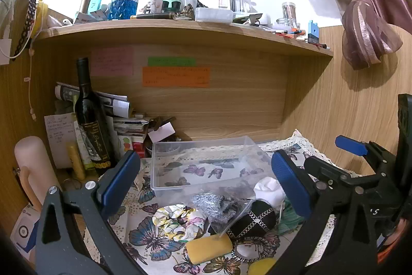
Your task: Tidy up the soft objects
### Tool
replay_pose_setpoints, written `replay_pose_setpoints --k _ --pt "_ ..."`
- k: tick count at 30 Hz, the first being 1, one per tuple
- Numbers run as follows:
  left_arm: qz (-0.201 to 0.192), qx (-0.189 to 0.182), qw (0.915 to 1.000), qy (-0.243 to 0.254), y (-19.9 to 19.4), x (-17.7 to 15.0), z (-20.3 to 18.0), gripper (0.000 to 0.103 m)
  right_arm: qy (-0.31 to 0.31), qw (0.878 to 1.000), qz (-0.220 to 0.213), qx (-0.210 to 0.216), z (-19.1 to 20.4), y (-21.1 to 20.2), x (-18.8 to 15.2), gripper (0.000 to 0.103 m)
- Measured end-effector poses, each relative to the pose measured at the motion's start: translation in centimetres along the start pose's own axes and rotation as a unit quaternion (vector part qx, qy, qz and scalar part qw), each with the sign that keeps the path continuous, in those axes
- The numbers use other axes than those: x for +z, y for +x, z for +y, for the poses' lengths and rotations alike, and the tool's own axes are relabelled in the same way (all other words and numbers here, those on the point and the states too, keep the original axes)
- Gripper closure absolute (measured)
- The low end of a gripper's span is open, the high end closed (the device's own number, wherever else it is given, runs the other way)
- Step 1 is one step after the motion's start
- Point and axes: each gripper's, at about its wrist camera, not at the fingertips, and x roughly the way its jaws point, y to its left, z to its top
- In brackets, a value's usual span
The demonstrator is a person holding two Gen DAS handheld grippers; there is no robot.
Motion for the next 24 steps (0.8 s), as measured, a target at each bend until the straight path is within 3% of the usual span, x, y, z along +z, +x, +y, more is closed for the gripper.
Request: replay_pose_setpoints --k 24 --pt "0.002 -0.009 1.0 0.002 0.5 0.13 -0.07 0.0 0.005 1.0 -0.003 0.006 0.19 -0.02 0.02 0.0"
